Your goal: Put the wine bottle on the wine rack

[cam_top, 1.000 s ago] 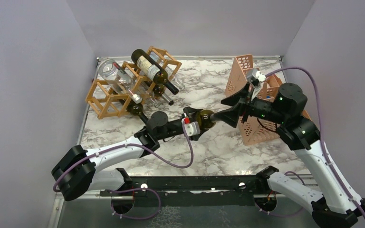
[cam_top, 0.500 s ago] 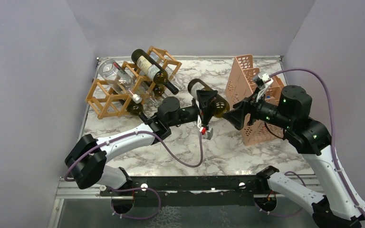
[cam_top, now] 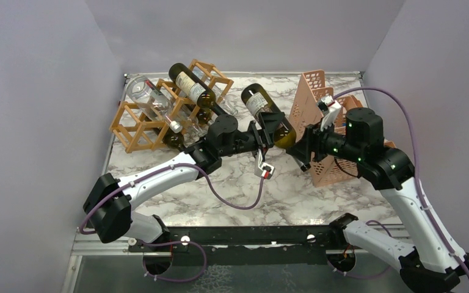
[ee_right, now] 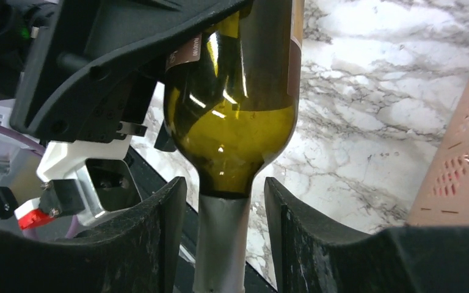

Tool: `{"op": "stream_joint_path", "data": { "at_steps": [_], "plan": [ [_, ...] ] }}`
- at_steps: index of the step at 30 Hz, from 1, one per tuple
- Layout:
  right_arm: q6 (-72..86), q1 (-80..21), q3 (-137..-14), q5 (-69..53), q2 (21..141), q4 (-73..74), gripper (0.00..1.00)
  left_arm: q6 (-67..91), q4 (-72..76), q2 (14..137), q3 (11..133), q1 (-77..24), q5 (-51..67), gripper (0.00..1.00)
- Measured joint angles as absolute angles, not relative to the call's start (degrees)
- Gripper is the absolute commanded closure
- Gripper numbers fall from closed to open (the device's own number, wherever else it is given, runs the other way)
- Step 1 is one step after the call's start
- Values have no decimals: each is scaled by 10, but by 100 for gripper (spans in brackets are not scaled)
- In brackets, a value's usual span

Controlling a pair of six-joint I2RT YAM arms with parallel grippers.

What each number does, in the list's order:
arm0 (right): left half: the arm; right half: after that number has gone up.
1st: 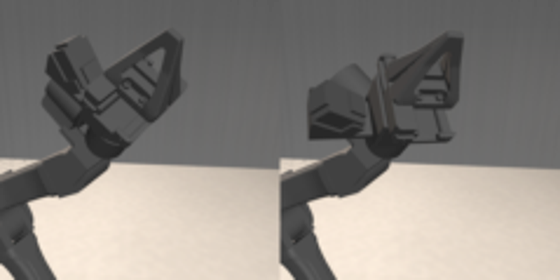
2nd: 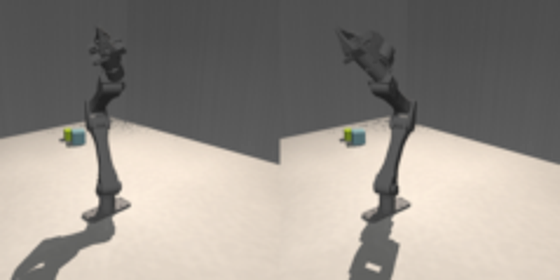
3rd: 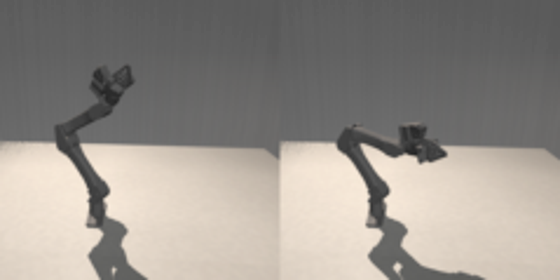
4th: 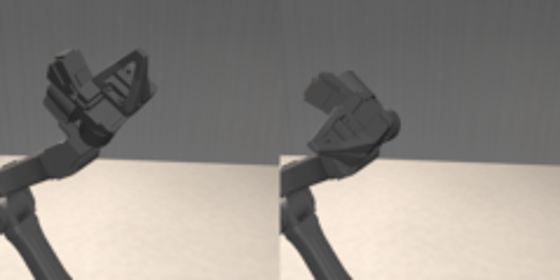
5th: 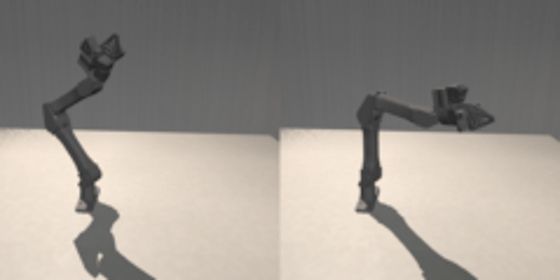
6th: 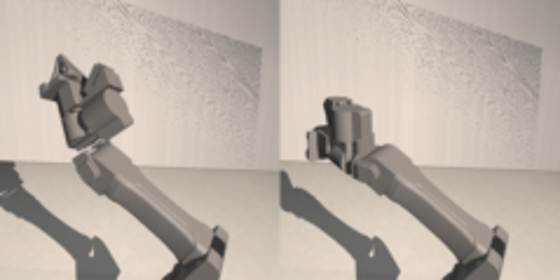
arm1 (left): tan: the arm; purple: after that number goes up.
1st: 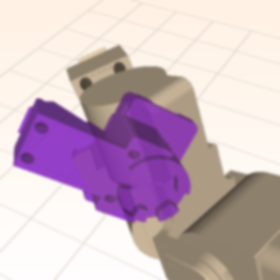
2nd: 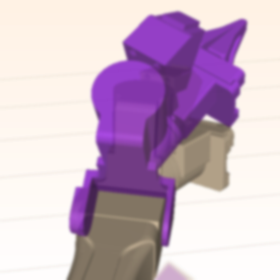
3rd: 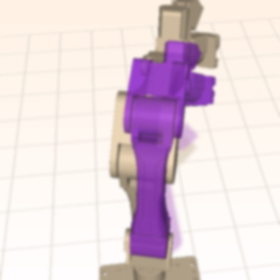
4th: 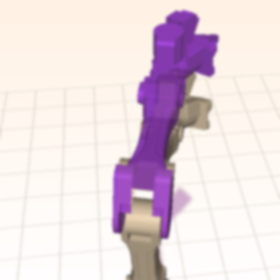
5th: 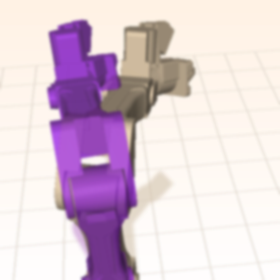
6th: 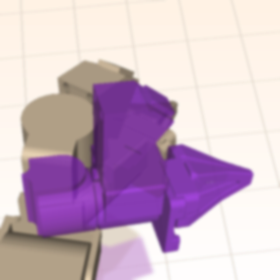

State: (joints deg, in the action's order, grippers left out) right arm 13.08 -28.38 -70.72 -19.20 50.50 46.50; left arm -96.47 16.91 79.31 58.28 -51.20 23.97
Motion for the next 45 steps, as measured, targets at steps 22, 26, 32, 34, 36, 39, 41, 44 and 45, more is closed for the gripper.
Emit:
{"op": "stream_joint_path", "data": {
  "at_steps": [22,26,32,34,36,39,41,44,45],
  "plan": [
    [143,-284,-627,-257,550,421,55,-1017,86,799,613,-514,227,100],
    [146,-284,-619,-269,551,411,65,-1017,75,799,615,-514,226,100],
    [156,-282,-615,-272,554,408,99,-1016,71,799,615,-514,218,89],
    [156,-282,-615,-271,554,406,99,-1014,75,799,614,-514,216,74],
    [156,-282,-615,-268,553,404,99,-1015,80,799,612,-514,215,58],
    [156,-283,-615,-257,547,404,99,-1015,93,799,607,-514,215,5],
    [156,-284,-615,-249,539,404,99,-1018,104,799,604,-515,215,1],
    [159,-284,-610,-234,521,403,99,-1004,129,796,602,-516,215,1],
    [160,-284,-610,-229,515,402,99,-1002,136,790,601,-516,215,1]
  ]
}}
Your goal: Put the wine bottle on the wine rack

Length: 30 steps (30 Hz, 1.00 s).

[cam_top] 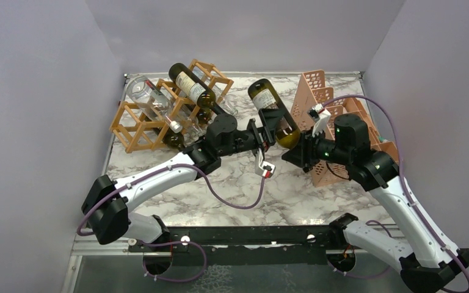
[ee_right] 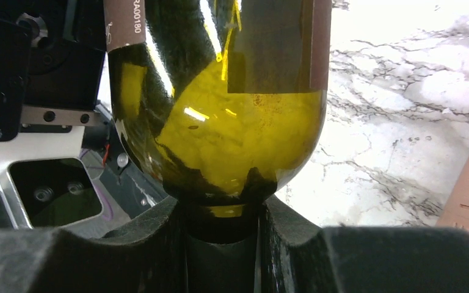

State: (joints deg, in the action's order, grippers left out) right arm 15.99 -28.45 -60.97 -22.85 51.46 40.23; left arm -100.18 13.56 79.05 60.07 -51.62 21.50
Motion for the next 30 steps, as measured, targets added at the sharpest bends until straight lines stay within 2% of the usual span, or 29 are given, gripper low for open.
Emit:
{"op": "stream_joint_path", "data": {
  "at_steps": [6,12,22,30],
  "plan": [
    [168,-284,-607,-191,489,400,99,-962,158,761,582,-516,206,1],
    [180,-284,-587,-166,486,376,99,-833,175,713,552,-516,177,1],
    [182,-284,-556,-163,491,337,99,-373,189,609,522,-516,66,1],
    [187,-284,-490,-200,491,317,99,-108,107,578,544,-516,30,1]
  ]
}}
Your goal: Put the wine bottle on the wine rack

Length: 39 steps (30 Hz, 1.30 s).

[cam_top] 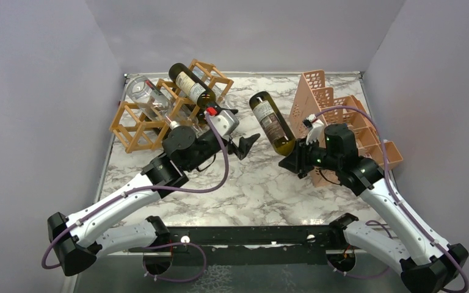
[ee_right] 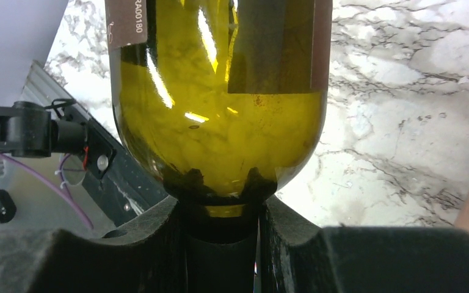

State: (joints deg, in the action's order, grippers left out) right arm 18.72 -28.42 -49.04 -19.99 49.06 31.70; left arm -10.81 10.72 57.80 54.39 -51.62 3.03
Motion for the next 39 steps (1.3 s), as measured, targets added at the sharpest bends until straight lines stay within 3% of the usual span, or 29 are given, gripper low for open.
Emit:
{"op": "stream_joint_path", "data": {
  "at_steps": [7,17,30,39],
  "plan": [
    [191,-286,-471,-256,491,294,99,-9,5,561,607,-516,-110,1],
    [190,-326,-438,-294,492,277,99,-11,-25,552,699,-516,-188,1],
    [155,-494,-439,-308,554,223,99,-39,-42,554,700,-516,-224,1],
    [170,-595,-484,-256,692,185,99,-61,-89,527,712,-516,-243,1]
  ]
}}
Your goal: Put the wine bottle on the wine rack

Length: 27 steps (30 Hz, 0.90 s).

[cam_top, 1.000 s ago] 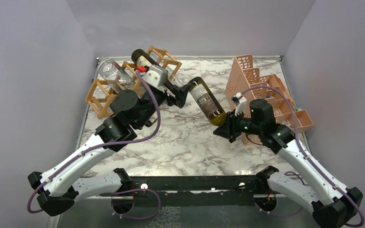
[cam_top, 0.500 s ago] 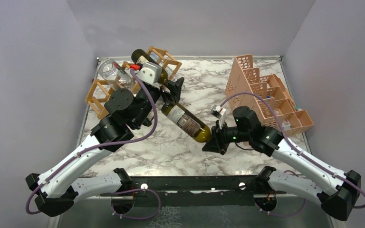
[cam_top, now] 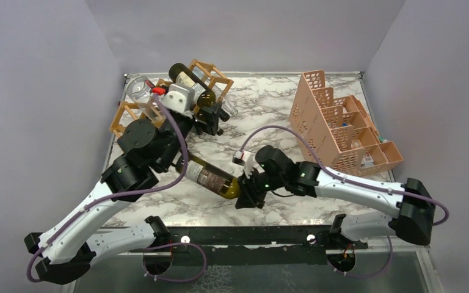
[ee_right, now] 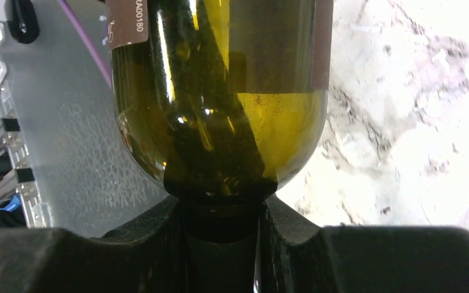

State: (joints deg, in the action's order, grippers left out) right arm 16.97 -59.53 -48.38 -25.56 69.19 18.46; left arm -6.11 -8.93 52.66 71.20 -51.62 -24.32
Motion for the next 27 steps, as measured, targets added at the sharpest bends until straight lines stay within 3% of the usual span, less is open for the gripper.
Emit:
{"op": "stream_joint_path", "data": {
  "at_steps": [16,27],
  "plan": [
    [231,-714,-717,-70,958,130,99,-73,-136,421,716,-516,-304,1],
    [246,-732,-879,13,1098,203,99,-65,-166,357,717,-516,-326,1]
  ]
}}
